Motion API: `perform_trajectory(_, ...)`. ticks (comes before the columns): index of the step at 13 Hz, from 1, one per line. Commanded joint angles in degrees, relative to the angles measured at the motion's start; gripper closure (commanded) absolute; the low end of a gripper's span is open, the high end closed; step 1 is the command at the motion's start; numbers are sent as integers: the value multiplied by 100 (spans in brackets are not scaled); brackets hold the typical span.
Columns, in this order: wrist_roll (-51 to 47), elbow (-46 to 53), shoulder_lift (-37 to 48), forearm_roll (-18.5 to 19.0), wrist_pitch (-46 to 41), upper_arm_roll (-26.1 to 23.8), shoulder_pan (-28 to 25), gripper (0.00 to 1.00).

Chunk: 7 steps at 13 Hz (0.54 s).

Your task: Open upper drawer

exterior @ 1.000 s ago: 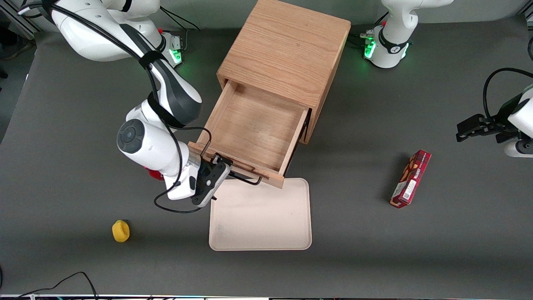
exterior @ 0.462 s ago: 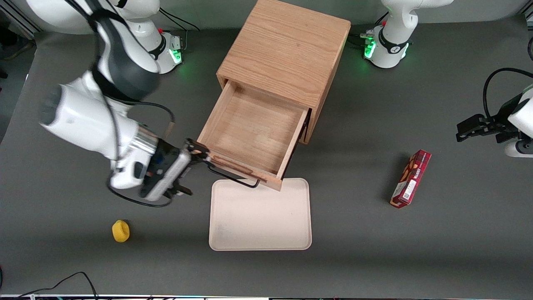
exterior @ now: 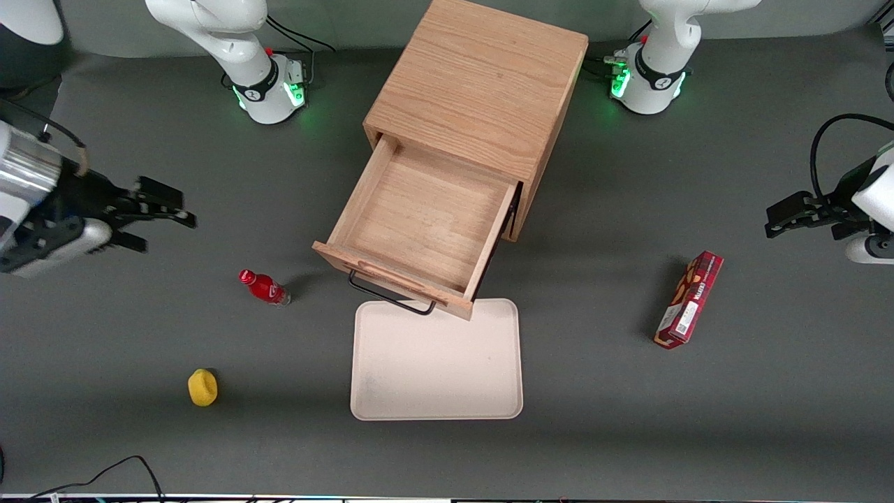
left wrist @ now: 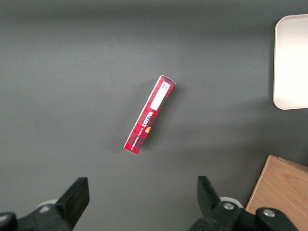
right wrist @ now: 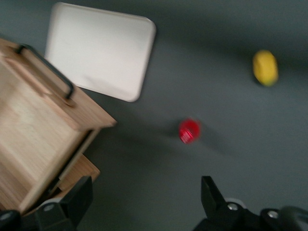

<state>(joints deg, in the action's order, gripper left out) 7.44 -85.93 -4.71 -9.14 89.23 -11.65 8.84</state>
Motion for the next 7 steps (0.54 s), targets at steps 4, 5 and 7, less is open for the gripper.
perform_trajectory(4, -1591, -363, 340, 1098, -82, 5, 118, 0)
perform_trajectory(5, -1805, -363, 339, 1098, -81, 5, 109, 0)
perform_trajectory(7, -1781, -372, 322, 1090, -81, -13, 109, 0)
